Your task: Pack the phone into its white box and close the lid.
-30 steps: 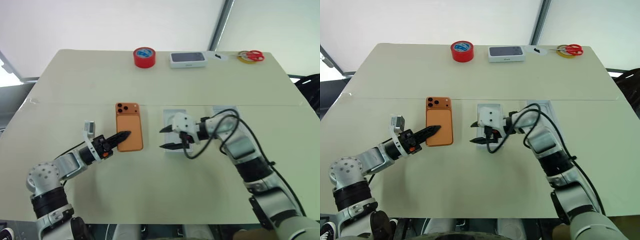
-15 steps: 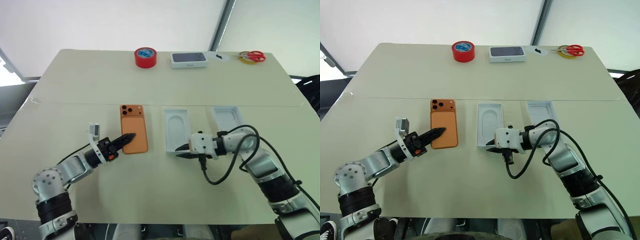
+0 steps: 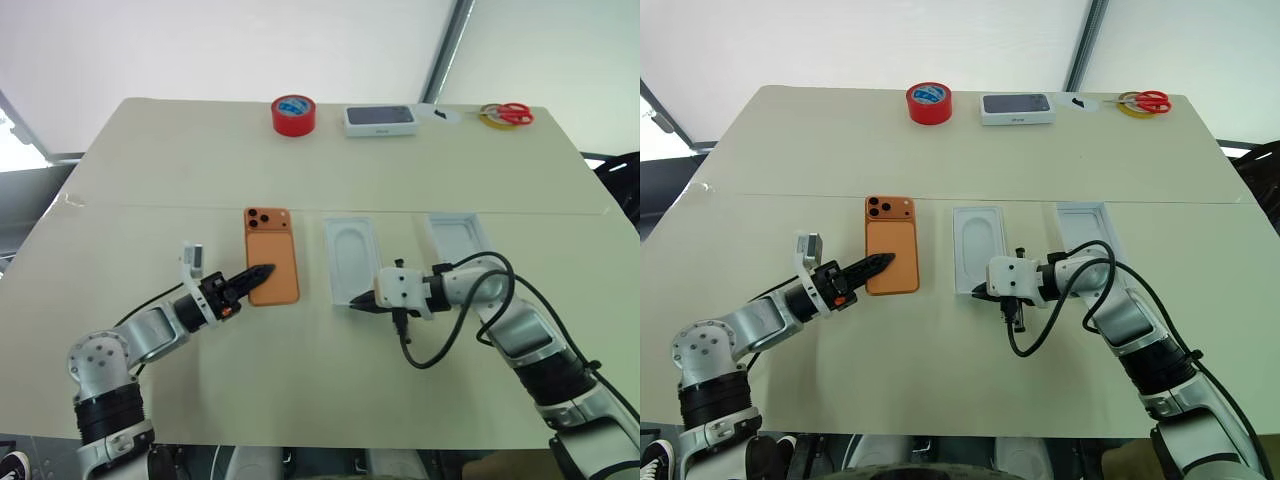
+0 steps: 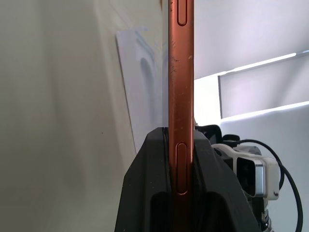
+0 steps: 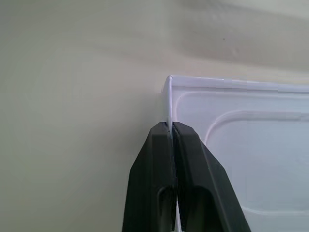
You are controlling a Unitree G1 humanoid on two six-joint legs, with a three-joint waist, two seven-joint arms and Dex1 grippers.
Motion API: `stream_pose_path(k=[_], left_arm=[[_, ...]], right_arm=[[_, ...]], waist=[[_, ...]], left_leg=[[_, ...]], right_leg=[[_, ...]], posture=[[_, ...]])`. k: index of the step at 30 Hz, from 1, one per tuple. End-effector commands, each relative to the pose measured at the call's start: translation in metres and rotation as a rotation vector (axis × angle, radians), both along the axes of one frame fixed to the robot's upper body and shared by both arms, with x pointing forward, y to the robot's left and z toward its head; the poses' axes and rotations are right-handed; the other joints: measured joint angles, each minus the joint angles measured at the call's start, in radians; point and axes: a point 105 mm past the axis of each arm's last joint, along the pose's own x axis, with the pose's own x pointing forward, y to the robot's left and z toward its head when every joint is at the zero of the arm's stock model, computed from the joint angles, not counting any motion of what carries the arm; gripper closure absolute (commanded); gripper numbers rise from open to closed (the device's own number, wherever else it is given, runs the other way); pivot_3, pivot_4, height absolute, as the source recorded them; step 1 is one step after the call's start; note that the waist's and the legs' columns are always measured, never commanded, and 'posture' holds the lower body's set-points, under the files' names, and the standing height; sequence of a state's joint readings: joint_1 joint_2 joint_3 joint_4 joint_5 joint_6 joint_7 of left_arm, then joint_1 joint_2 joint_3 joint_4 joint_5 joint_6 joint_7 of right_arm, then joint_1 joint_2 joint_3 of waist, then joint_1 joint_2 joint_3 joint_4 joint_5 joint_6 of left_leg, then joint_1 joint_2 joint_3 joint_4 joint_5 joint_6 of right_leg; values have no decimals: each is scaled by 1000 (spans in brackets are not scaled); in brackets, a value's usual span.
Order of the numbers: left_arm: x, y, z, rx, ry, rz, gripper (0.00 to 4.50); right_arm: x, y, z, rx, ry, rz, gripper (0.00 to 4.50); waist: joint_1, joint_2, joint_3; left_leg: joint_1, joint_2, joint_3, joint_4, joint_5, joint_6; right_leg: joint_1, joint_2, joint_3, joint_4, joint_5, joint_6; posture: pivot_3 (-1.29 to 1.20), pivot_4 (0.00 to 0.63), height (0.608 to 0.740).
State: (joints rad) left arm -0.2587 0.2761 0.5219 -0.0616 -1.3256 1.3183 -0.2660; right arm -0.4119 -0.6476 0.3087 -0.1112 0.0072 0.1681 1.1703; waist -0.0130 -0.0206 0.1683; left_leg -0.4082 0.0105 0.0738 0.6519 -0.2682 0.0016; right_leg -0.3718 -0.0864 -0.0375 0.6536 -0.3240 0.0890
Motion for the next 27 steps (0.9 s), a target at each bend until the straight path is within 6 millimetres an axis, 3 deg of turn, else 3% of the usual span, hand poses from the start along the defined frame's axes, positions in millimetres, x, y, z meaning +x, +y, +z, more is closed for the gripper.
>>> stream_pose_path(k=[1,11,15,16,18,20,23,27], left_arm=[[6,-5,29,-23,-113,9,4500],[21,-28,51,-70,-162,-4,4500],[17,-34,46,-63,-147,-27,4500],[16,-35,43,-60,-139,-32,4500],[15,-34,37,-60,-120,-34,4500],[14,-34,33,-47,-111,-35,4500],[15,-35,31,-47,-103,-38,4500],[15,-43,25,-44,-76,-80,4500]], right_arm=[[-4,12,18,48,-17,3,4414],[-11,57,18,105,24,-30,4414],[-10,65,22,140,60,-43,4414],[-13,64,23,142,78,-33,4179],[-12,61,28,147,57,-32,3515],[-19,55,41,184,100,-2,2533],[-14,41,55,214,111,-26,2533],[23,-11,43,62,16,-179,2533]], waist=[[1,0,0],[1,0,0],[0,0,0],[0,0,0],[0,0,0],[1,0,0],[2,0,0],[3,0,0]], left_leg=[[0,0,0,0,0,0],[0,0,0,1,0,0],[0,0,0,2,0,0],[0,0,0,2,0,0],[0,1,0,2,0,0],[0,1,0,2,0,0],[0,1,-1,3,0,0],[0,1,-1,3,0,0]], right_leg=[[0,0,0,0,0,0],[0,1,0,0,0,0],[0,2,0,1,0,0],[0,2,0,1,0,0],[0,2,0,1,0,0],[0,2,0,1,0,0],[1,3,0,1,0,0],[2,2,0,1,0,0]], posture=[[0,150,730],[0,150,730],[0,150,730],[0,150,730],[0,150,730],[0,150,730],[0,150,730],[0,150,730]])
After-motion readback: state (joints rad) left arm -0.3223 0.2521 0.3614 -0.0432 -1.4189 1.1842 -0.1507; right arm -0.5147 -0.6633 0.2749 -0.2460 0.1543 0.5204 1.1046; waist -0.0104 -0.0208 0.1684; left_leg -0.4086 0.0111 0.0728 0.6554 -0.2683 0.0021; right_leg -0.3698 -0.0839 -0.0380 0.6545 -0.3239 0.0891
